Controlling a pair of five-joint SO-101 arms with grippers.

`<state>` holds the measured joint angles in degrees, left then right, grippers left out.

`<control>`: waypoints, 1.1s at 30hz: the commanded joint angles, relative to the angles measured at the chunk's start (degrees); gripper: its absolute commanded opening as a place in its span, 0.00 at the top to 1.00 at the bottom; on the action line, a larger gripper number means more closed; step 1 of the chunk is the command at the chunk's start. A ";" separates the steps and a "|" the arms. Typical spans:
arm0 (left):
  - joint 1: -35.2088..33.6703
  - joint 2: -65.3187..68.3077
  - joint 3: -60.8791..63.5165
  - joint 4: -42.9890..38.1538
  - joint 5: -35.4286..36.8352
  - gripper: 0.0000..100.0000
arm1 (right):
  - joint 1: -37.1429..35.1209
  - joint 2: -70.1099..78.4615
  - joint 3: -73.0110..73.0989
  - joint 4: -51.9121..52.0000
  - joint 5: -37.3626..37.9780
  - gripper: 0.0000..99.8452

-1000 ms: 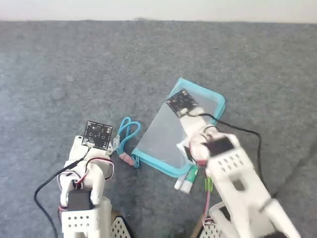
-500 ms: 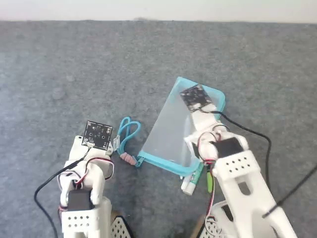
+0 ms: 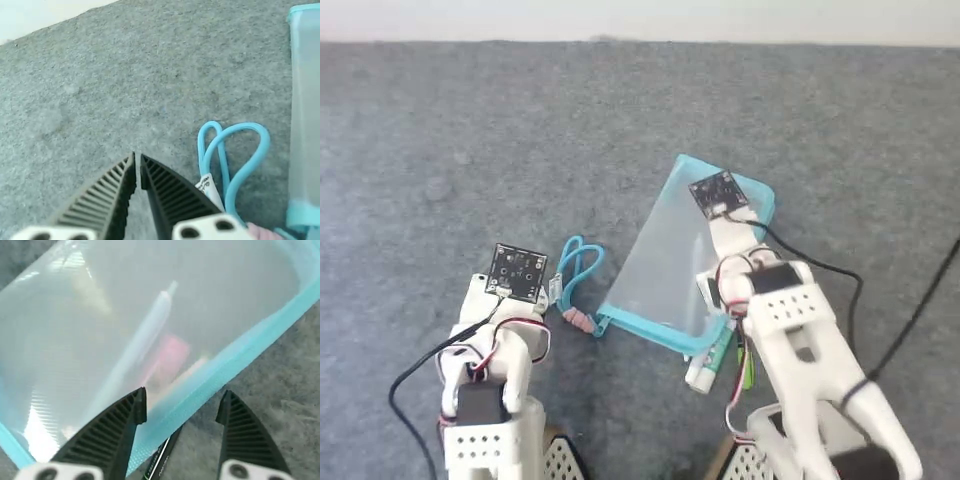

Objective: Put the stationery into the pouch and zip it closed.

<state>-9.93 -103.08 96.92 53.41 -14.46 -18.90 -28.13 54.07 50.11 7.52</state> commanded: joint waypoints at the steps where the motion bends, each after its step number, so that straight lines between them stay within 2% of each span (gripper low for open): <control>1: -0.44 -1.49 -0.48 1.05 0.79 0.99 | 0.66 4.79 -7.12 -0.92 -1.32 0.76; 20: -0.44 -1.49 -0.48 1.05 0.88 0.99 | 0.92 37.14 -43.25 1.36 -1.41 0.76; 28: -0.35 -1.49 -0.48 0.70 0.88 0.99 | 1.36 29.58 -42.90 7.78 -1.58 0.76; 33: -0.26 -1.49 -0.48 0.70 0.88 0.99 | 2.24 17.63 -32.53 7.87 -1.85 0.76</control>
<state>-9.93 -103.08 96.92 54.20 -14.46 -17.05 -1.23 17.41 57.58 6.55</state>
